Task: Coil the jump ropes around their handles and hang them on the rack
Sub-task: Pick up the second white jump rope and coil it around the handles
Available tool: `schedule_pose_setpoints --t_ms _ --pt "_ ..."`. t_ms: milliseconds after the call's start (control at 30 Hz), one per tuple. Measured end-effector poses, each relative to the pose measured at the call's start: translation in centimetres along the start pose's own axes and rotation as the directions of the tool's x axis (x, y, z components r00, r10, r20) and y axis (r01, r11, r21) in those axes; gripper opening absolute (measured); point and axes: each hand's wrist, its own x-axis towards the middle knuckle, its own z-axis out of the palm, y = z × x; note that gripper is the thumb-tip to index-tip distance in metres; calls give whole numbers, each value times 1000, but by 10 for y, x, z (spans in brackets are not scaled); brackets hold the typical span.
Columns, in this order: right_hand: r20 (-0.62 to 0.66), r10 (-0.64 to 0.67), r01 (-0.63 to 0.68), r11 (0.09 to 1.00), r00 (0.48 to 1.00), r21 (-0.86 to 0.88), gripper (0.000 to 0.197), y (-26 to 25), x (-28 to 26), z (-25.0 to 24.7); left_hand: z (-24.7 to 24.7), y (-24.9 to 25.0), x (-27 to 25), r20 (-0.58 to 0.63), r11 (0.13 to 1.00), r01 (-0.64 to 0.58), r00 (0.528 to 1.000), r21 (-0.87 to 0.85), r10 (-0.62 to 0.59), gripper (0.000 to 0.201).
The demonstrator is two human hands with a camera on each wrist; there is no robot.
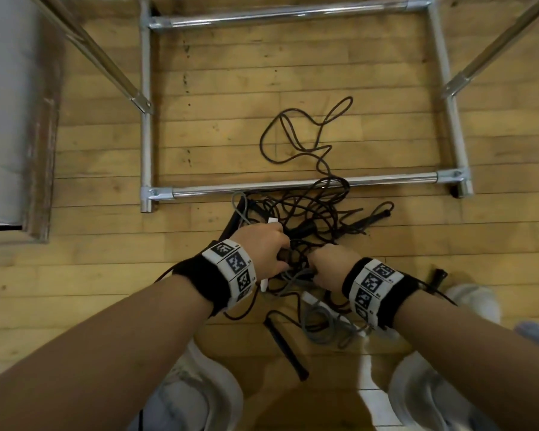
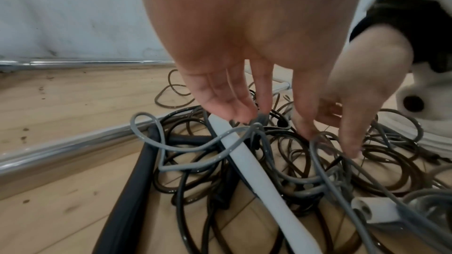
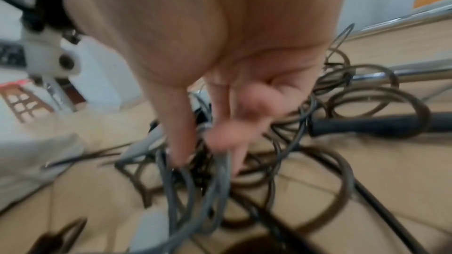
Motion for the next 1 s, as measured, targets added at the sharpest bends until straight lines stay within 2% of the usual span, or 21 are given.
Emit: schedule_pose_setpoints --t_ms 67,167,267,400,500,633,800,1000 --pt "-31 -23 25 999 999 37 15 1 -6 3 -1 5 -2 -4 1000 -8 1000 -16 8 48" --pt "-209 -88 122 980 974 157 14 3 -21 -17 -14 9 -7 25 993 21 1000 -116 -18 55" --pt "-404 -121 236 939 907 249 14 2 -37 -52 -37 12 -7 40 973 52 998 -226 -44 43" --pt "-584 -168 361 903 794 232 10 -4 -61 -90 -70 15 -13 -92 911 60 990 -408 -107 19" --pt "-680 -167 379 909 714 174 14 -16 -74 -113 -98 16 -27 -148 907 63 980 -417 -136 8" --pt "-759 -169 446 878 628 174 16 -37 -105 -141 -139 21 -64 -178 880 62 970 -470 -164 17" --pt "-876 -181 540 835 448 103 15 -69 -171 -186 -181 49 -121 -248 709 -12 941 -705 -231 23" --pt "-967 -120 581 813 223 33 17 -101 -254 -222 -217 92 -187 -473 573 -273 850 -773 -233 18"
